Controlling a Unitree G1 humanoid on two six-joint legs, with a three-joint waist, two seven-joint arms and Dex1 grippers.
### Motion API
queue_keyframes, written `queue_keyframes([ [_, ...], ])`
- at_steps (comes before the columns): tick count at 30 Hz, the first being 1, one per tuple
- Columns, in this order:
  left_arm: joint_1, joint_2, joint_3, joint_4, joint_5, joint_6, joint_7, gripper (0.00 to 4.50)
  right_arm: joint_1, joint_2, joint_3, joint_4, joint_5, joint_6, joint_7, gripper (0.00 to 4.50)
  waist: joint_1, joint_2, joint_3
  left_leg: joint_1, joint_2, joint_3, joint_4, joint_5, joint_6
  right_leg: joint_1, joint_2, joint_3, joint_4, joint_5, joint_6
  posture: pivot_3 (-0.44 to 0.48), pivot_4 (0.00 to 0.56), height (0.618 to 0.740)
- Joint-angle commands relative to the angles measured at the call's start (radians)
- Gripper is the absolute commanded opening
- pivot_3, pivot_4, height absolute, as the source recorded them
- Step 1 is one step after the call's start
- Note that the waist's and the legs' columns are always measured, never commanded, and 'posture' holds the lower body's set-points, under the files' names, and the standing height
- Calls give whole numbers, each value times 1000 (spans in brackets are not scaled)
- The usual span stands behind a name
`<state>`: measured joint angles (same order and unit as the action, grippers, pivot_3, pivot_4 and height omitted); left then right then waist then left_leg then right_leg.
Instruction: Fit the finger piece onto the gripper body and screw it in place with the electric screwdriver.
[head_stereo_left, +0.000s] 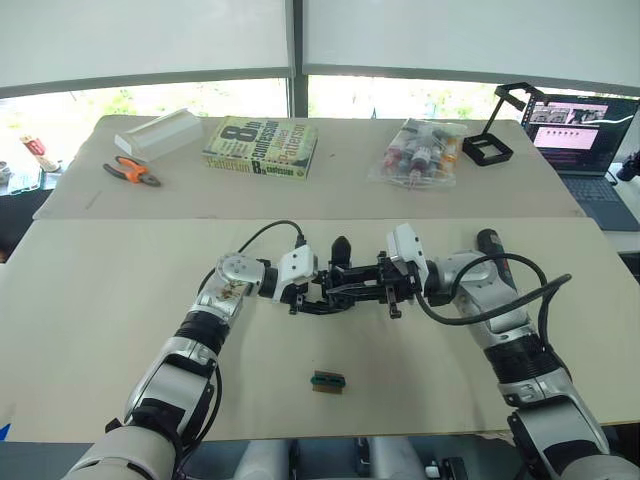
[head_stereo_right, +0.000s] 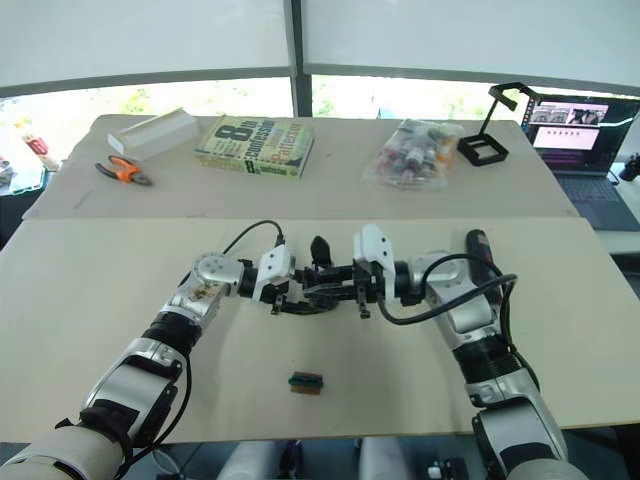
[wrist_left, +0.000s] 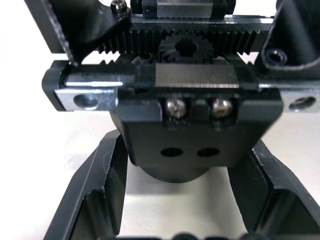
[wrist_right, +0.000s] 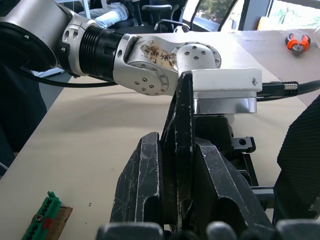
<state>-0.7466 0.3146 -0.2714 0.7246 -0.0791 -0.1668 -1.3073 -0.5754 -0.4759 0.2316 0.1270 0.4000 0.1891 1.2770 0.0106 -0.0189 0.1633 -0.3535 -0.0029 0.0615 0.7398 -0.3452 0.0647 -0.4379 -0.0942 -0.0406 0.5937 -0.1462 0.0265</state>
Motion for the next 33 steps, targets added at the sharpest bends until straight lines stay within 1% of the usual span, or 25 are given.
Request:
queue_keyframes([
  [1, -11, -9, 13, -24, -14, -8, -13, 2308, 1, -53, 44, 101, -74, 45, 48, 392, 0, 0, 0, 0, 0, 0, 0, 0, 0, 0, 0, 0, 0, 0, 0, 0, 150, 740],
  [3, -14, -10, 15, -26, -16, -4, -14, 2308, -11, -63, 59, 137, -83, 38, 85, 392, 0, 0, 0, 0, 0, 0, 0, 0, -1, 0, 0, 0, 0, 0, 0, 0, 150, 740],
  [6, -17, -16, 20, -40, -26, 17, -14, 2308, -3, -67, 64, 157, -106, 5, 81, 391, 2, 0, 0, 0, 0, 0, 0, 1, -1, 0, 0, 0, 0, 0, 0, 0, 150, 740],
  [11, -3, -21, 20, -72, -33, 44, -19, 2308, 33, -76, 43, 117, -97, 43, 37, 391, 2, 0, -1, 0, 0, 0, 0, 0, -1, 1, 0, 0, 0, 0, 0, 0, 150, 740],
  [16, 2, -28, 18, -78, -31, 50, -15, 2308, 76, -100, 51, 23, -93, 127, -2, 391, 2, 1, -2, 0, 0, 0, -1, 1, -2, 1, -1, 0, 0, 0, 0, 0, 150, 740],
  [17, 0, -29, 19, -76, -31, 50, -14, 2308, 76, -103, 56, 6, -89, 152, -8, 391, 3, 1, -2, 0, 0, 0, -1, 3, -5, 1, -1, 0, 0, 0, 0, 0, 150, 740],
  [20, -9, -33, 21, -68, -30, 51, -12, 2308, 56, -108, 72, -11, -85, 212, -13, 391, 3, 1, -2, -1, -1, 0, -1, 2, -4, 1, -2, 0, -1, 0, 0, 0, 150, 740],
  [23, -15, -35, 23, -64, -29, 50, -13, 2308, 15, -117, 104, 27, -107, 210, 29, 391, 2, 1, -2, 0, -1, 0, -1, -1, 1, 1, -2, 0, -1, 0, 0, 0, 150, 740],
  [27, -14, -34, 22, -70, -28, 51, -17, 2308, -26, -130, 138, 62, -110, 234, 68, 391, 3, 1, -2, 0, -1, 0, -1, -1, 1, 1, -2, -1, -1, 0, 0, 0, 150, 740],
  [31, -12, -34, 23, -77, -28, 55, -20, 2308, -13, -135, 134, 34, -100, 276, 42, 390, 4, 1, -2, 0, -1, 0, -1, -1, 1, 1, -2, -1, -1, 0, 0, 0, 150, 740],
  [33, -12, -34, 23, -77, -29, 55, -20, 2308, 11, -140, 124, 10, -104, 289, 6, 390, 4, 1, -2, 0, -1, 0, -1, -1, 1, 1, -2, -1, -1, 0, 0, 0, 150, 740],
])
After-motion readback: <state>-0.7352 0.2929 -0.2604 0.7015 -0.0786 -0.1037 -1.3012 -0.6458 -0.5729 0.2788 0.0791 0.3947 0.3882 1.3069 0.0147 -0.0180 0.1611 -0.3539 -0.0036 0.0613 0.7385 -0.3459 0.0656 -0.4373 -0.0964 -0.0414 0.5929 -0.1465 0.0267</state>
